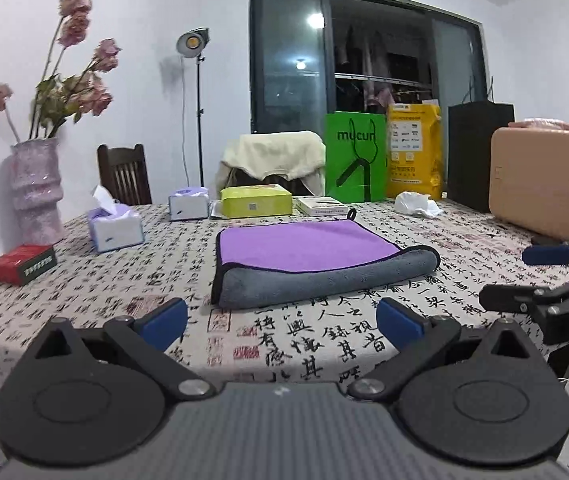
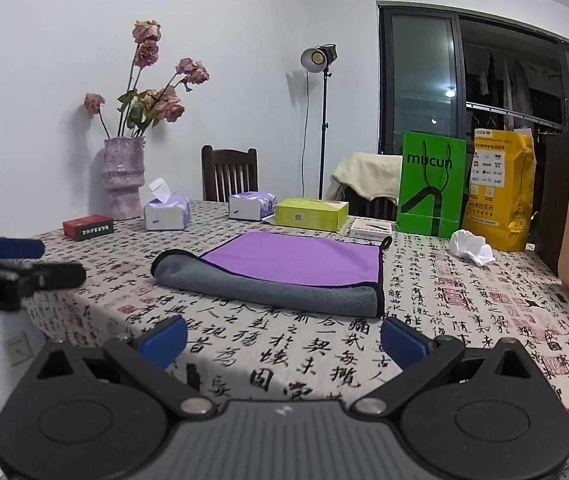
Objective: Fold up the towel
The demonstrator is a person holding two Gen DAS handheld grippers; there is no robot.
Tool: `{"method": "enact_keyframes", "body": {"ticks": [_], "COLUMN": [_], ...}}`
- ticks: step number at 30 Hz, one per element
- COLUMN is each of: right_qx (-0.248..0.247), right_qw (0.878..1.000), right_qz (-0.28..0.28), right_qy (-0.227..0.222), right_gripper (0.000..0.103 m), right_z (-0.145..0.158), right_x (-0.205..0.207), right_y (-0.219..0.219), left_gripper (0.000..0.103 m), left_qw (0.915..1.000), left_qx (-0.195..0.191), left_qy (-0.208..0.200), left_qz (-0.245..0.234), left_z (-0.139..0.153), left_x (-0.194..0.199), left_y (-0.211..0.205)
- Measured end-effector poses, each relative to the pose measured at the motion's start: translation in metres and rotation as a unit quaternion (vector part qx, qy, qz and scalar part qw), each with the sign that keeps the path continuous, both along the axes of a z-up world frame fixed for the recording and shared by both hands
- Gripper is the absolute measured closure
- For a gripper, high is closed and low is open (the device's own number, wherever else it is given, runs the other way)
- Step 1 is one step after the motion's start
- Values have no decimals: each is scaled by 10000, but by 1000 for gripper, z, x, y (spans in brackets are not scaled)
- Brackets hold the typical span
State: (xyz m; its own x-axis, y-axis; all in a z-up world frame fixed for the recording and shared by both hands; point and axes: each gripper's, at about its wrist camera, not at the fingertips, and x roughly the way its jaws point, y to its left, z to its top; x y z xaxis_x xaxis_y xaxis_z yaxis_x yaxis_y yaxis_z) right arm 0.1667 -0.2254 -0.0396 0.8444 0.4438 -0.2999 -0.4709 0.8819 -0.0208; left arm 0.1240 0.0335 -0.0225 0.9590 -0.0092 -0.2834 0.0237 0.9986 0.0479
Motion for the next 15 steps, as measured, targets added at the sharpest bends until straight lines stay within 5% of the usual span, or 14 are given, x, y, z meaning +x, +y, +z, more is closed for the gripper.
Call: {"method": "enact_keyframes", "body": {"ticks": [8, 15], "right_qx": [7, 44], "right_qw": [9997, 9995], "right_qz": [-203, -213], "right_qy": [110, 223], "right_gripper": [0, 0], "right_z": [-3, -6], "right_x": [41, 83], "right_y": [-7, -14], "left_gripper": [0, 0], "left_qw": [9992, 9995], "left_qx": [-400, -284], "left_qy": [-15, 133], "left_qz": [96, 94], "left_z": [-7, -12], "left_x": [41, 75], "left_y": [11, 14]}}
